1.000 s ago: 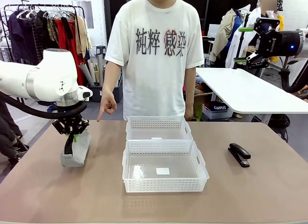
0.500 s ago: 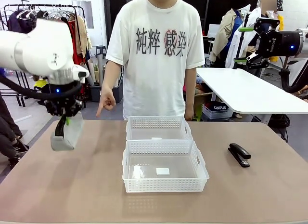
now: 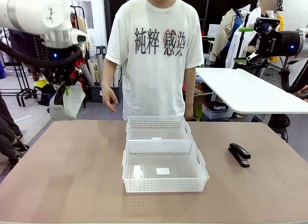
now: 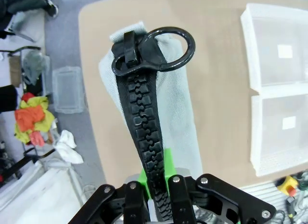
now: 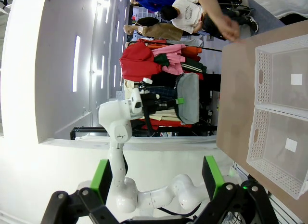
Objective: Distribute items into two baskets.
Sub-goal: Pick up the Pencil pouch that the person points to, then move the picked Pencil pouch towards the Organizing basket indicated by the person, stopping as directed.
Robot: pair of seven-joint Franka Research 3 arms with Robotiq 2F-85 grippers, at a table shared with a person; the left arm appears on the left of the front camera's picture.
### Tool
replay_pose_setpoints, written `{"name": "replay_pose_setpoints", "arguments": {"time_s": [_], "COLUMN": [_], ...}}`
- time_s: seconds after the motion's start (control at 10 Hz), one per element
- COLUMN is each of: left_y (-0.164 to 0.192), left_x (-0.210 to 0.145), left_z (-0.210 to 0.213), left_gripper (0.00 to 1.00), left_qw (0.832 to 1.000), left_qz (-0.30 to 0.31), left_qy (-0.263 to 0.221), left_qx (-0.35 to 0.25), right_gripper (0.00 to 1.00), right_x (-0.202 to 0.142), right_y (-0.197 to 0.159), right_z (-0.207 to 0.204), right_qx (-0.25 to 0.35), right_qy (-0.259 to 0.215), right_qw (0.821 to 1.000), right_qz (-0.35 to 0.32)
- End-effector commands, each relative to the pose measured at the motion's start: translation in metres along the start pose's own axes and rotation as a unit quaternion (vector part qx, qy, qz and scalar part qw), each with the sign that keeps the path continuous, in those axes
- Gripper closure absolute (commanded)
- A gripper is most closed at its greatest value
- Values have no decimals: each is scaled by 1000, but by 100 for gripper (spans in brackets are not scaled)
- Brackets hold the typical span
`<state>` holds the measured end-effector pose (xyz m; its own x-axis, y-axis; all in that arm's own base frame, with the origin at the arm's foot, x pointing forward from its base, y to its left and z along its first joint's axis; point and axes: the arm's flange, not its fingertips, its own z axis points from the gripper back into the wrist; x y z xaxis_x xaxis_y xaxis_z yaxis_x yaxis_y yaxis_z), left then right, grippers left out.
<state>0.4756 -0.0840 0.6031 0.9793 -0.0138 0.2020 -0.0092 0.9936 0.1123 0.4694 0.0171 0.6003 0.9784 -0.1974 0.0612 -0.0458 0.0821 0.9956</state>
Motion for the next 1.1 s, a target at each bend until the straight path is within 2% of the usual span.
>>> {"name": "replay_pose_setpoints", "arguments": {"time_s": [0.0, 0.3, 0.5, 0.7, 1.0], "left_y": [4, 7, 7, 5, 7], "left_x": [16, 30, 30, 25, 28], "left_z": [31, 83, 103, 99, 105], "left_gripper": [100, 100, 100, 100, 100], "left_qw": [1000, 1000, 999, 999, 999], "left_qz": [6, -1, 2, -4, 8], "left_qy": [15, -5, -28, -36, -32], "left_qx": [2, -14, -15, -26, -10], "right_gripper": [0, 0, 0, 0, 0], "right_x": [0, 0, 0, 0, 0], "right_y": [1, 1, 1, 1, 1], "right_z": [0, 0, 0, 0, 0], "right_qx": [0, 0, 0, 0, 0], "right_qy": [0, 0, 0, 0, 0], "right_qw": [1000, 1000, 1000, 1000, 1000], "right_qz": [0, 0, 0, 0, 0]}}
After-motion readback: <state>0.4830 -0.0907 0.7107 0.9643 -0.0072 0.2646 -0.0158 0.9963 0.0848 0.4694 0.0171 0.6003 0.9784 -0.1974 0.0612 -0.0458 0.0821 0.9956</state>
